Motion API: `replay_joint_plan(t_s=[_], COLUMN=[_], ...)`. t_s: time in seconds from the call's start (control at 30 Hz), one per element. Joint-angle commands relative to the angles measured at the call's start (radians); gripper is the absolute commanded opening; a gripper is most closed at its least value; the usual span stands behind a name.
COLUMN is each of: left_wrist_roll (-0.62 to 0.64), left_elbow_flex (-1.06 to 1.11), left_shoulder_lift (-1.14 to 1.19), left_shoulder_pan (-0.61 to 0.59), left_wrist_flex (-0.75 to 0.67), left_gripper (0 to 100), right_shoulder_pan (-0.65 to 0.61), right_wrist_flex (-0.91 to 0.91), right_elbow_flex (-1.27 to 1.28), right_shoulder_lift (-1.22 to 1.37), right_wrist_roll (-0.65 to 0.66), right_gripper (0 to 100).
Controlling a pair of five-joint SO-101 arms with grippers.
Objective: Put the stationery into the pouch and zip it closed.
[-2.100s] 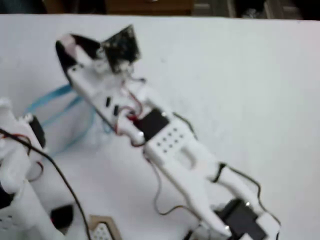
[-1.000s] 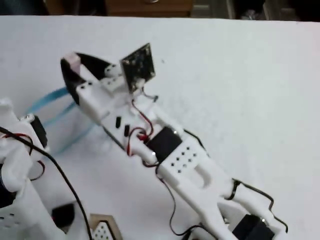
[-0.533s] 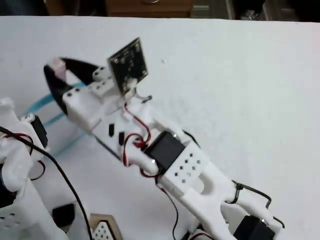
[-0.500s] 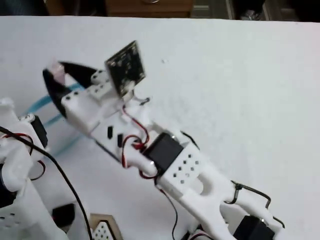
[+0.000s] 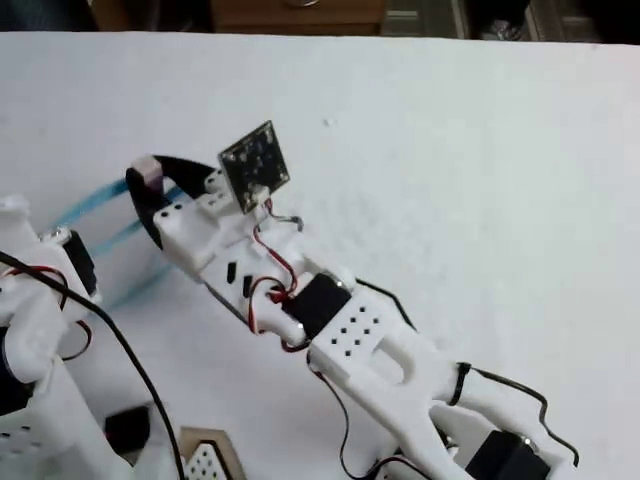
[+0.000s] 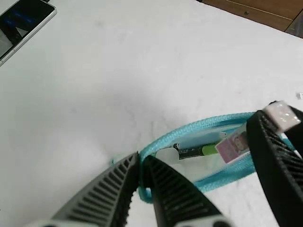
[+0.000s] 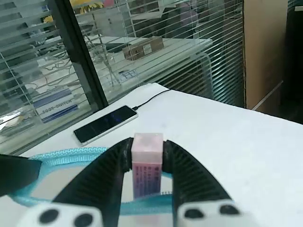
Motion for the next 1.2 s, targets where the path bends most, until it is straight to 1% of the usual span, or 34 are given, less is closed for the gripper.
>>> replay_joint_plan(t_s=[0.0, 0.23, 0.4, 0.7, 0.83, 0.97, 1.03, 1.17], left_wrist_roll=[0.005, 0.005, 0.005, 0.005, 0.006, 0.006, 0.006, 0.006], left_elbow_flex=[-0.017, -0.017, -0.017, -0.017, -0.017, -0.017, -0.017, -0.017], left_shoulder_lift=[0.001, 0.001, 0.001, 0.002, 0.004, 0.002, 0.002, 0.002], left_shoulder_pan=[-0.001, -0.002, -0.001, 0.001, 0.001, 0.001, -0.001, -0.001], left_wrist_flex=[-0.003, -0.003, -0.003, -0.003, -0.005, -0.005, -0.005, -0.005], left_gripper=[2, 2, 2, 2, 2, 2, 2, 2], right_shoulder_pan=[0.016, 0.019, 0.074, 0.077, 0.056, 0.001, -0.018, -0.03], right_wrist_flex=[-0.021, -0.018, -0.01, 0.015, 0.028, 0.139, 0.174, 0.24], right_elbow_flex=[-0.009, -0.02, -0.084, -0.112, -0.114, -0.11, -0.115, -0.126], right_shoulder_lift=[-0.031, -0.031, -0.03, -0.031, -0.03, -0.031, -0.031, -0.045], right_wrist_roll=[0.003, 0.005, 0.015, 0.011, 0.011, 0.015, 0.017, 0.015], right_gripper=[1.7, 1.7, 1.7, 1.7, 1.7, 2.6, 8.5, 34.7])
